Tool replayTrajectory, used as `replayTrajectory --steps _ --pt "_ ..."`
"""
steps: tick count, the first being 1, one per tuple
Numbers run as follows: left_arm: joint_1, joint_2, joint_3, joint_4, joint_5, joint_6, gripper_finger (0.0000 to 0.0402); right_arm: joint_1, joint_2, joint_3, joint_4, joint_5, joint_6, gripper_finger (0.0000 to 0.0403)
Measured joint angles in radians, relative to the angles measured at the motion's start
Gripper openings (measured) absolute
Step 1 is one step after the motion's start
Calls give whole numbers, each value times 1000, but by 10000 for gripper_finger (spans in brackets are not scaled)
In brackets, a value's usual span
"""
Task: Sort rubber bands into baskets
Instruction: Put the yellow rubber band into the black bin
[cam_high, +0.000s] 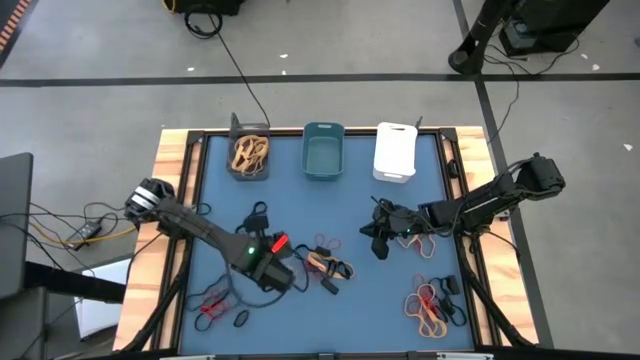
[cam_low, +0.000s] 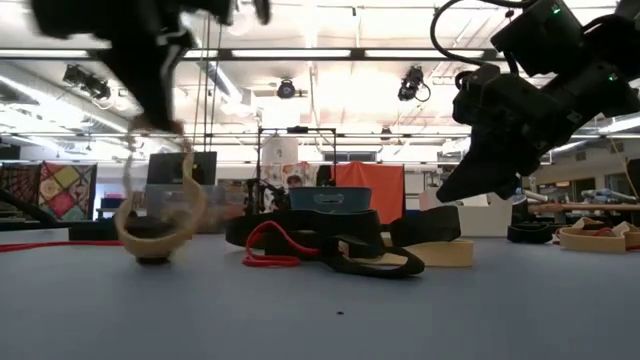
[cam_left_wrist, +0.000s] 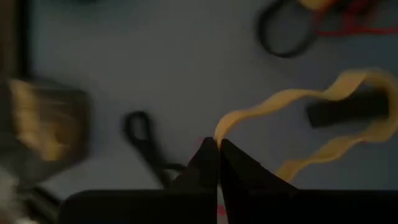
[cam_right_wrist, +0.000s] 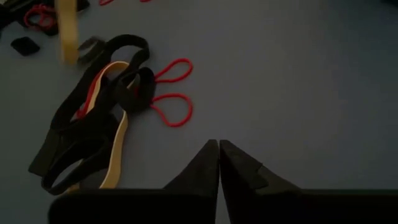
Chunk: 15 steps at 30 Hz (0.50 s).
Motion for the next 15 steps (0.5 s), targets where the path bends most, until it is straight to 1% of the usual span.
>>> replayTrajectory --steps 3,8,15 --pt "48 0 59 -51 -32 58 6 9 0 0 0 1 -2 18" --pt "146 -1 136 -48 -33 217 6 16 0 0 0 0 -11 12" --pt "272 -1 239 -49 -31 373 6 16 0 0 0 0 -21 27"
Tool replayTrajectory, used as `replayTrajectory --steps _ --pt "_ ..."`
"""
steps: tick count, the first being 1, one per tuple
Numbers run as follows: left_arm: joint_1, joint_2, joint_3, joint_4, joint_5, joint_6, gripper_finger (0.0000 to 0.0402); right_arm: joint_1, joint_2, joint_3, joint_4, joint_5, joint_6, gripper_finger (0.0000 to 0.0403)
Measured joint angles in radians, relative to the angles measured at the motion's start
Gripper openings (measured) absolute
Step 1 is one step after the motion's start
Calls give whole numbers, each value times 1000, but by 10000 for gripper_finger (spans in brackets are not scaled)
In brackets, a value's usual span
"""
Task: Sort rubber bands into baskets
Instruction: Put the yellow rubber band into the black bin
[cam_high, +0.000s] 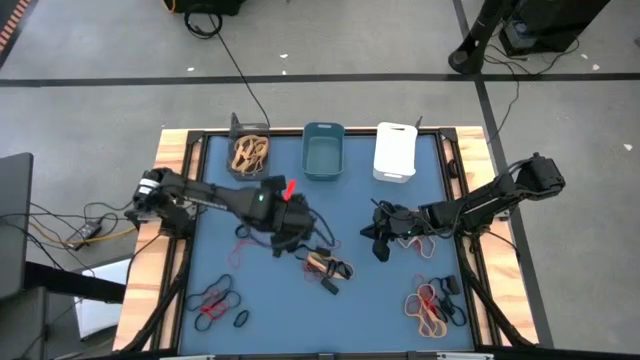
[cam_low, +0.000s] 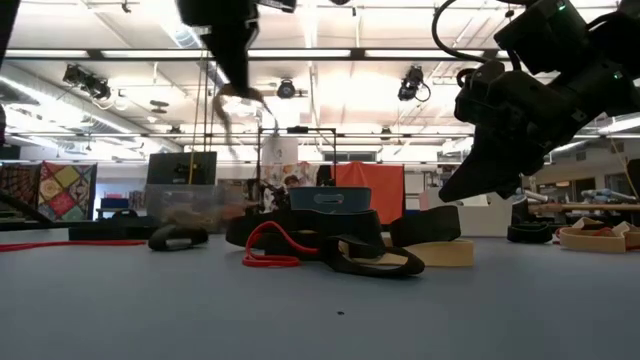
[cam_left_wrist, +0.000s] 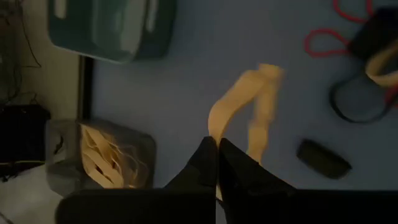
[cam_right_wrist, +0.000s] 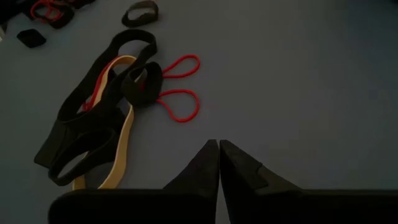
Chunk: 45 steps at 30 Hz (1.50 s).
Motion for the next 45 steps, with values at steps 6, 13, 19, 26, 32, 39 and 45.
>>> replayTrajectory --steps 6,13,19,26,32,39,45 --pt "118 -2 47 2 -1 79 6 1 0 0 -1 -3 -5 21" --pt "301 -7 47 19 -8 158 6 13 0 0 -2 -10 -6 13" --pt "485 -7 47 105 14 260 6 15 0 0 -16 -10 -13 28" --pt "675 -7 47 178 62 321 6 15 0 0 -32 -19 -18 24" --pt "825 -7 46 184 100 342 6 16 0 0 -77 -19 -8 13" --pt "940 -7 27 184 161 363 6 35 0 0 -90 -7 2 26" --pt "994 -7 -73 184 161 380 6 62 0 0 -91 9 13 25"
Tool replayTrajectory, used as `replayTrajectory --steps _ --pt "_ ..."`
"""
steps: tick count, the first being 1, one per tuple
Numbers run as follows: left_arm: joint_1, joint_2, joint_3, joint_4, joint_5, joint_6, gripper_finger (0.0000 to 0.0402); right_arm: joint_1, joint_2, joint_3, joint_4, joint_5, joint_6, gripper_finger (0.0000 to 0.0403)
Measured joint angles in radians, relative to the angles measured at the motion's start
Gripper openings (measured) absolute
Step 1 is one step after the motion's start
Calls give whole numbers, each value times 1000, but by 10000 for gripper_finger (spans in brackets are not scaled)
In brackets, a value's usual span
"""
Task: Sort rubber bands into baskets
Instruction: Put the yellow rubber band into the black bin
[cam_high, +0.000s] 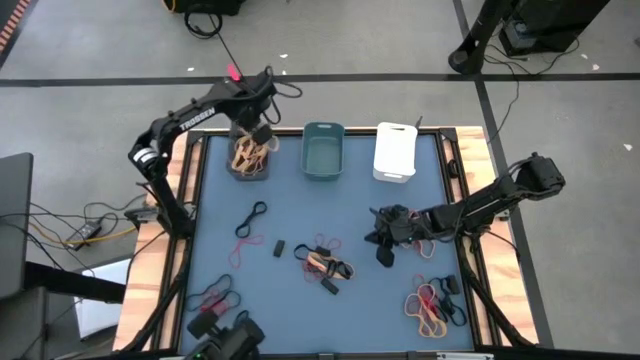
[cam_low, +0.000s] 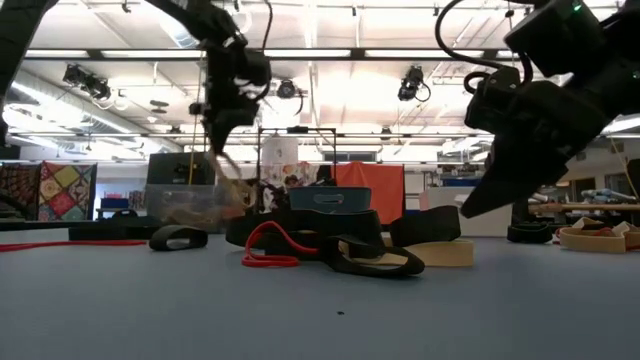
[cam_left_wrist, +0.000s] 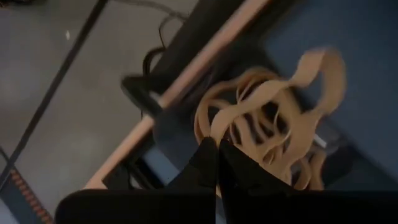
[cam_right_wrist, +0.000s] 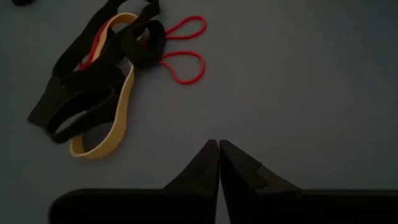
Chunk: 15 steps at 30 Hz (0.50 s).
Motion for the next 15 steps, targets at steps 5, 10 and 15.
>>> replayTrajectory --steps 5,10,15 --pt "30 0 -116 6 0 2 6 19 0 0 0 2 18 15" --pt "72 -40 -250 78 0 5 6 33 0 0 0 40 27 16" --pt "123 -105 -375 117 -1 -10 7 36 0 0 0 54 28 25"
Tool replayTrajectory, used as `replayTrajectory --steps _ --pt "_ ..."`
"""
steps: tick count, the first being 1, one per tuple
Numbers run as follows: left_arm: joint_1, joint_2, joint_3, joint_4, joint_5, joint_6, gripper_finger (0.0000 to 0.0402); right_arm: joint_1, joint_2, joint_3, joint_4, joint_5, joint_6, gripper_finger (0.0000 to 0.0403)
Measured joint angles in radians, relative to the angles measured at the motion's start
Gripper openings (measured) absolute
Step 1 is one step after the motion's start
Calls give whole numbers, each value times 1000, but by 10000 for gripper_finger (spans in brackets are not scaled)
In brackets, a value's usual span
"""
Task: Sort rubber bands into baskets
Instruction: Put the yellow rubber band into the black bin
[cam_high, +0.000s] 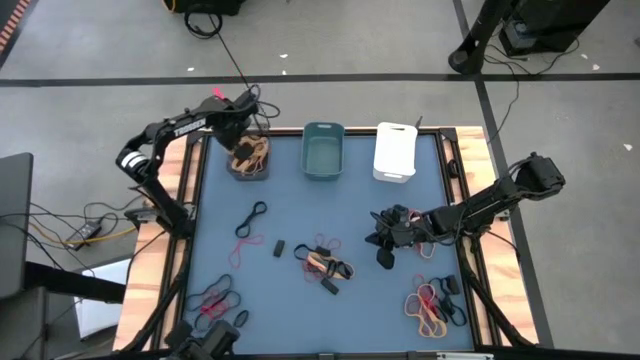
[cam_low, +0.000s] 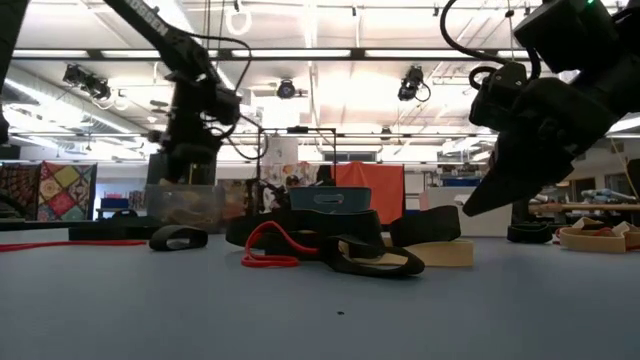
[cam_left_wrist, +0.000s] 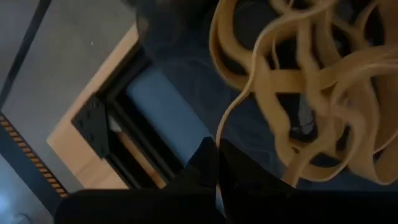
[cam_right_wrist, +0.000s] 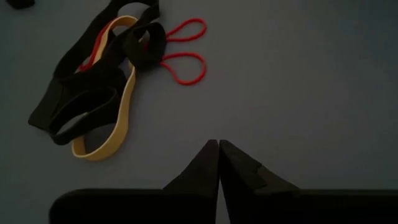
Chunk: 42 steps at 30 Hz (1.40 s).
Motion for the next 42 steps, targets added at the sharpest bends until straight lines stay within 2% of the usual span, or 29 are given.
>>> replayTrajectory --steps 5,12,18,22,27,31,34,39,42 --pt "11 -68 -69 18 7 -11 8 0 0 0 0 1 0 21" --pt "-20 -119 -71 103 90 19 9 0 0 0 4 17 4 14" --pt "-45 -114 -71 195 154 20 15 0 0 0 8 29 18 31" --pt "-45 -113 -71 235 154 17 45 0 0 0 8 52 25 40" --pt "-35 -113 -71 224 151 5 109 -11 0 0 8 52 25 48" --pt "-35 -120 -71 181 99 -16 146 -24 -15 0 8 22 25 50" --pt "-40 -146 -71 170 120 -16 153 -32 -48 0 8 -19 24 50" --pt "-93 -221 -76 210 265 9 152 -34 -86 0 10 -29 41 50" --pt "-162 -285 -123 304 311 6 152 -32 -78 0 5 -28 48 50"
